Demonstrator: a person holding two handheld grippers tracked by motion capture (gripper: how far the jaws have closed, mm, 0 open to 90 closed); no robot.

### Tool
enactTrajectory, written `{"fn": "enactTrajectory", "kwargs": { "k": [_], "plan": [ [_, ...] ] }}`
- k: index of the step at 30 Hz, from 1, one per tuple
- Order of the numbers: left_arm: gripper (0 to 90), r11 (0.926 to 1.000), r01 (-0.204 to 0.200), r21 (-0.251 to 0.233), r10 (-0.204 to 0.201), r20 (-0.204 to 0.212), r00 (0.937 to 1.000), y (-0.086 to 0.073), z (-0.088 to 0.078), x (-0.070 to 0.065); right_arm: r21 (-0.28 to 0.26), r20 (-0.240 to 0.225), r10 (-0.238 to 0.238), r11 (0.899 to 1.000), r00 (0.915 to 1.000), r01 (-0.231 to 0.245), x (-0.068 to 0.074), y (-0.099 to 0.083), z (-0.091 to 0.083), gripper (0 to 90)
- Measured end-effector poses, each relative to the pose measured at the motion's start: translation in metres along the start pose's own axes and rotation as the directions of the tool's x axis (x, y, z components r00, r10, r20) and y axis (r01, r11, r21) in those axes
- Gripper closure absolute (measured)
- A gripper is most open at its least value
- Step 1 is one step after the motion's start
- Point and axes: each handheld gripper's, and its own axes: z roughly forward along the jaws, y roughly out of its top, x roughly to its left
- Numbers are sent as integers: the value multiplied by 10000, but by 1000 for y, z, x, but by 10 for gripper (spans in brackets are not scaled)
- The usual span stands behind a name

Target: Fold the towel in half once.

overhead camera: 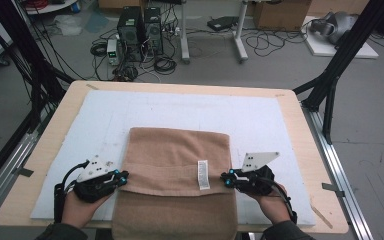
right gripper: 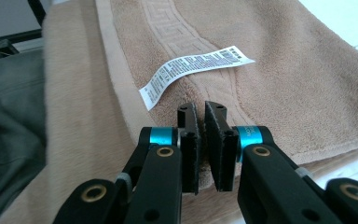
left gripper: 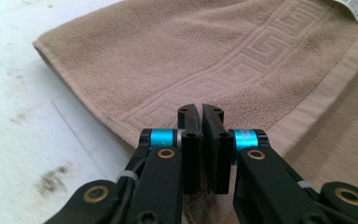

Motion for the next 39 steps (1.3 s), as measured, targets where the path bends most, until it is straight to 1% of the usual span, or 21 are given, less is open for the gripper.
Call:
{"fn": "enactTrajectory", "kwargs": {
  "k": [2, 6, 8, 9, 11, 14, 16, 17, 19, 21, 23, 24, 26, 27, 28, 30, 32, 34, 36, 37, 39],
  "plan": [
    [857, 9999, -30, 114, 29, 74, 10000, -5, -4, -5, 85, 25, -101, 9999, 9999, 100, 6, -3, -3, 841],
    [857, 9999, 113, 113, -117, 315, 9994, -12, -11, -15, 143, -328, -163, 9998, 9993, 168, 18, -8, -6, 839],
    [843, 9997, -63, 232, 51, 488, 9988, -16, -12, -17, -27, -574, -126, 9999, 9983, 125, 24, -7, -7, 766],
    [794, 9997, -76, 240, 64, 495, 9988, -16, -12, -15, -15, -410, -243, 9997, 9989, 243, 26, -6, -7, 727],
    [680, 9997, 109, 214, -120, 488, 9987, -14, -9, -8, -125, -353, -159, 9998, 9993, 155, 23, -6, -6, 665],
    [567, 9987, 480, 173, -487, 426, 9979, -3, 0, 6, 20, 91, 477, 9989, 9988, -478, 3, -7, 1, 561],
    [519, 9990, 423, 163, -429, 366, 9984, 6, 7, 13, 157, 509, 906, 9957, 9946, -915, -10, -8, 7, 529],
    [511, 9994, 279, 226, -286, 292, 9992, 10, 12, 16, 103, 584, 952, 9953, 9937, -959, -16, -7, 10, 509],
    [474, 9992, 270, 307, -276, 205, 9994, 16, 22, 24, 208, 1059, 938, 9951, 9899, -966, -26, -4, 16, 472],
    [461, 9988, 286, 409, -284, -53, 9996, 22, 33, 33, 162, 1043, 1089, 9937, 9886, -1111, -40, 0, 21, 457],
    [443, 9959, 740, 522, -739, -34, 9973, 27, 44, 46, 215, 1323, 1213, 9919, 9838, -1252, -54, 6, 24, 425],
    [449, 9932, 939, 693, -930, -163, 9955, 30, 49, 52, 292, 1390, 1225, 9914, 9827, -1277, -62, 10, 26, 416],
    [445, 9925, 955, 757, -909, -617, 9939, 35, 59, 64, 390, 1770, 997, 9934, 9792, -1082, -73, 14, 29, 419],
    [450, 9920, 1028, 734, -974, -729, 9926, 38, 65, 70, 397, 1848, 1102, 9920, 9766, -1195, -78, 16, 31, 415],
    [450, 9921, 1054, 682, -1002, -752, 9921, 40, 69, 75, 416, 1815, 1232, 9903, 9756, -1328, -84, 17, 33, 410],
    [459, 9890, 1292, 718, -1234, -801, 9891, 44, 79, 85, 404, 2129, 1254, 9898, 9690, -1369, -92, 20, 36, 410],
    [471, 9873, 1463, 616, -1394, -1043, 9847, 45, 87, 94, 573, 2296, 1182, 9892, 9661, -1347, -101, 22, 41, 387],
    [495, 9868, 1525, 553, -1446, -1256, 9815, 41, 95, 98, 1057, 2518, 1305, 9812, 9590, -1613, -112, 22, 48, 326],
    [494, 9829, 1561, 981, -1417, -1395, 9800, 37, 103, 101, 1121, 2491, 1713, 9725, 9532, -2040, -122, 17, 55, 319],
    [485, 9813, 1575, 1107, -1410, -1439, 9795, 35, 107, 102, 1109, 2372, 1893, 9691, 9528, -2201, -126, 14, 58, 317],
    [475, 9800, 1709, 1021, -1563, -1372, 9781, 33, 111, 103, 1439, 2329, 1934, 9624, 9531, -2305, -131, 9, 67, 318]
  ]
}}
